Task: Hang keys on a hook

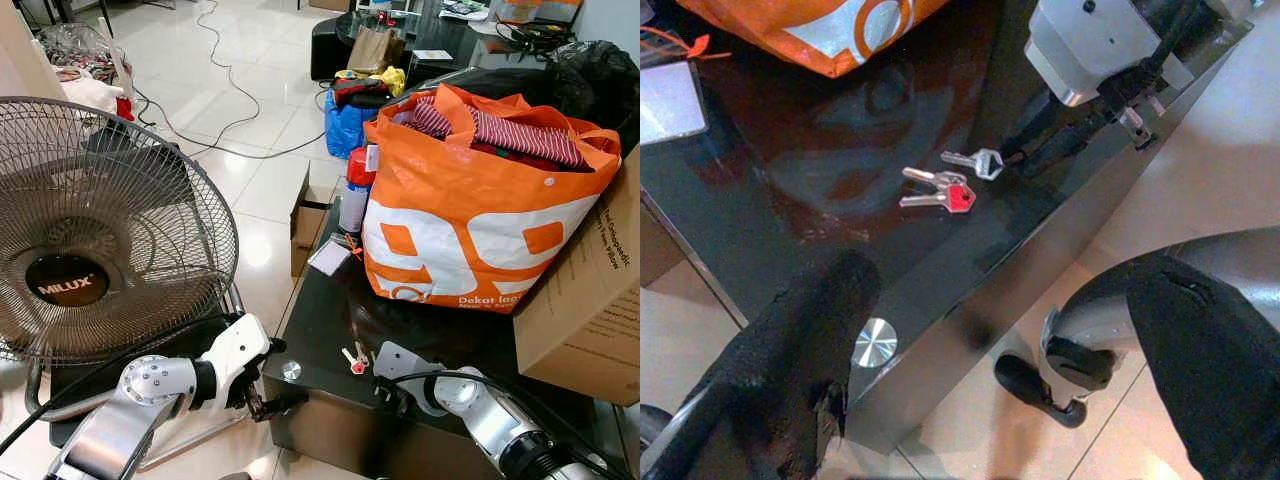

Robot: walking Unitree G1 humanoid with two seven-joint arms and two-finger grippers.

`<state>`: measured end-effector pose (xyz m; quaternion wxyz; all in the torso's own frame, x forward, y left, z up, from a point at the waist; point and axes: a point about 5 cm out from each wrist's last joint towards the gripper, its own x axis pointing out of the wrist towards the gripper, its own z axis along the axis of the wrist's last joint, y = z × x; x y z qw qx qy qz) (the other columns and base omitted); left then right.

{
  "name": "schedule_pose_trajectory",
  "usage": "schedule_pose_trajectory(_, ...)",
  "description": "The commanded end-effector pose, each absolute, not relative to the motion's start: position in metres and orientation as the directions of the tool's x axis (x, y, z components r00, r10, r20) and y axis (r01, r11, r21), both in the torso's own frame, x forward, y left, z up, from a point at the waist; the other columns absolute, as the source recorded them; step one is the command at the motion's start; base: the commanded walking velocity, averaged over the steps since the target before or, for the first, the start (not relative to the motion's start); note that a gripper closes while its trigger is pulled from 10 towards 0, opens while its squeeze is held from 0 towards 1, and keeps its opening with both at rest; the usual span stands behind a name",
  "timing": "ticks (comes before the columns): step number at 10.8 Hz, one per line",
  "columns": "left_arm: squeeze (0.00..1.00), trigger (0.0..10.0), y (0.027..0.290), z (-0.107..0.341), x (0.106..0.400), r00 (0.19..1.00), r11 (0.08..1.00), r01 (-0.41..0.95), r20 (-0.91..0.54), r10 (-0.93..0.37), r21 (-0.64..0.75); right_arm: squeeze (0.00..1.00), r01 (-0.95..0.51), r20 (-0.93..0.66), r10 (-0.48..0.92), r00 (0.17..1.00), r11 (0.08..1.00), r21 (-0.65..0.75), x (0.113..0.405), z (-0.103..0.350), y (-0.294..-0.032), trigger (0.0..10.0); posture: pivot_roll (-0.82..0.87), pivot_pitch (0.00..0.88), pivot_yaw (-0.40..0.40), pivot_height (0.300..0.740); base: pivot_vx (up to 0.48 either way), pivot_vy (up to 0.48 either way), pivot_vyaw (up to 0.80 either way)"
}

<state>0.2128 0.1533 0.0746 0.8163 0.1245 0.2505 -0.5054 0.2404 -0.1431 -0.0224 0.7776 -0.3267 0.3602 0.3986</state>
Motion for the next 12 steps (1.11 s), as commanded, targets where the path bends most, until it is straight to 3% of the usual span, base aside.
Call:
schedule_pose_trajectory(1,0.00,10.0,0.151,0.079,0.215,0.354,0.439,0.897,-0.530,-0.770,-0.040,0.00,-0.849,-0.820,0.375,0.431,0.477,-0.228,0.240,-0.023,-0.147,0.0,-0.07,0.000,-0.026,0.740,0.000,0.000,0.00)
schedule_pose_trajectory(7,0.00,10.0,0.153,0.082,0.219,0.384,0.462,0.887,-0.525,-0.759,-0.018,0.00,-0.825,-0.773,0.410,0.485,0.508,-0.248,0.244,-0.006,-0.159,0.0,-0.05,0.000,-0.014,0.740,0.000,0.000,0.00)
schedule_pose_trajectory(9,0.00,10.0,0.157,0.094,0.229,0.541,0.575,0.815,-0.443,-0.715,0.066,0.00,-0.809,-0.679,0.506,0.532,0.539,-0.232,0.235,0.027,-0.168,0.0,-0.04,0.000,-0.018,0.740,0.000,0.000,0.00)
schedule_pose_trajectory(10,0.00,10.0,0.157,0.104,0.236,0.642,0.655,0.748,-0.371,-0.671,0.109,0.00,-0.743,-0.587,0.516,0.624,0.625,-0.241,0.234,0.057,-0.176,0.0,-0.04,0.000,-0.022,0.740,0.000,0.000,0.00)
schedule_pose_trajectory(11,0.00,10.0,0.156,0.111,0.238,0.692,0.691,0.710,-0.325,-0.645,0.140,0.00,-0.689,-0.541,0.516,0.665,0.704,-0.175,0.230,0.073,-0.180,0.0,-0.04,0.000,-0.026,0.740,0.000,0.000,0.00)
schedule_pose_trajectory(12,0.00,10.0,0.155,0.115,0.239,0.725,0.717,0.678,-0.303,-0.618,0.160,0.00,-0.698,-0.591,0.463,0.660,0.669,-0.256,0.222,0.077,-0.189,0.0,-0.03,0.000,-0.031,0.740,0.000,0.000,0.00)
